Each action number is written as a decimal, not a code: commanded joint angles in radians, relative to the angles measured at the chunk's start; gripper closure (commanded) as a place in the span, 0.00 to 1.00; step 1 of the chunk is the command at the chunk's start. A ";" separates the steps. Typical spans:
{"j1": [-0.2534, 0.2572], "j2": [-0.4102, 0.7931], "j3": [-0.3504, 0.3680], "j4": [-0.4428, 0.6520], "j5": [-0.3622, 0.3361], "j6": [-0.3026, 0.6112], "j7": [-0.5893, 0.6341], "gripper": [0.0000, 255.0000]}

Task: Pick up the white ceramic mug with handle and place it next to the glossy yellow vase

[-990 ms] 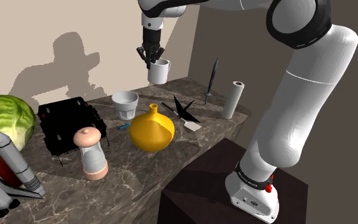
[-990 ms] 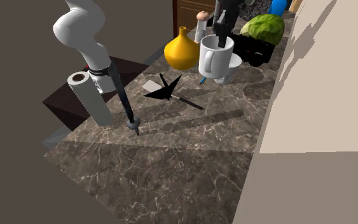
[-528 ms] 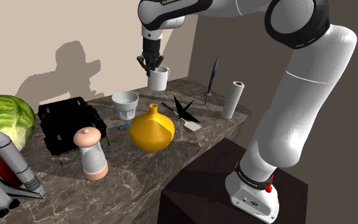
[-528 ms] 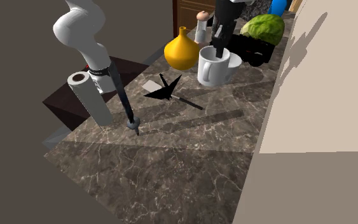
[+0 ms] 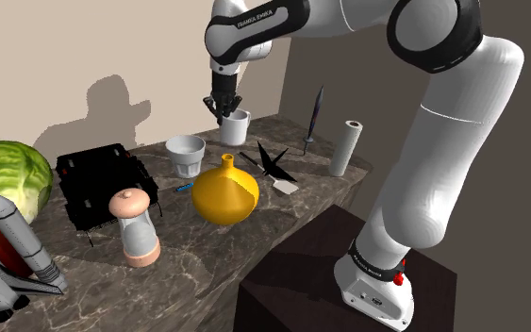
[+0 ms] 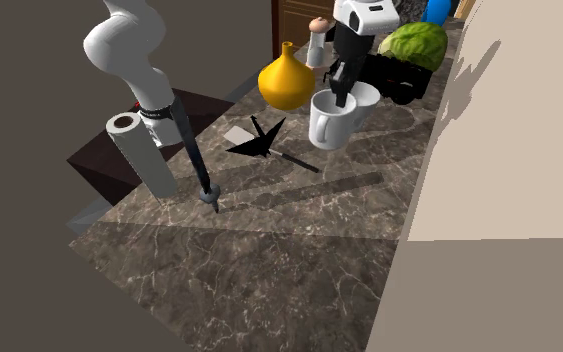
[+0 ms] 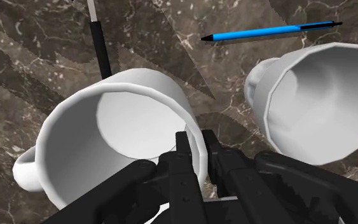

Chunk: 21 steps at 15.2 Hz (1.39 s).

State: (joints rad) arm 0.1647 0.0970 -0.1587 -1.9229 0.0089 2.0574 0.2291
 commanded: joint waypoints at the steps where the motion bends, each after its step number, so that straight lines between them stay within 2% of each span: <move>1: -0.001 0.009 0.000 -0.015 0.002 0.026 -0.002 1.00; 12: -0.003 0.070 0.002 -0.097 0.015 0.168 -0.010 1.00; 20: -0.003 0.070 0.002 -0.097 0.015 0.168 -0.010 1.00; 21: -0.003 0.070 0.002 -0.097 0.014 0.168 -0.010 0.00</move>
State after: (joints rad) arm 0.1617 0.1673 -0.1572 -2.0203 0.0235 2.2251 0.2195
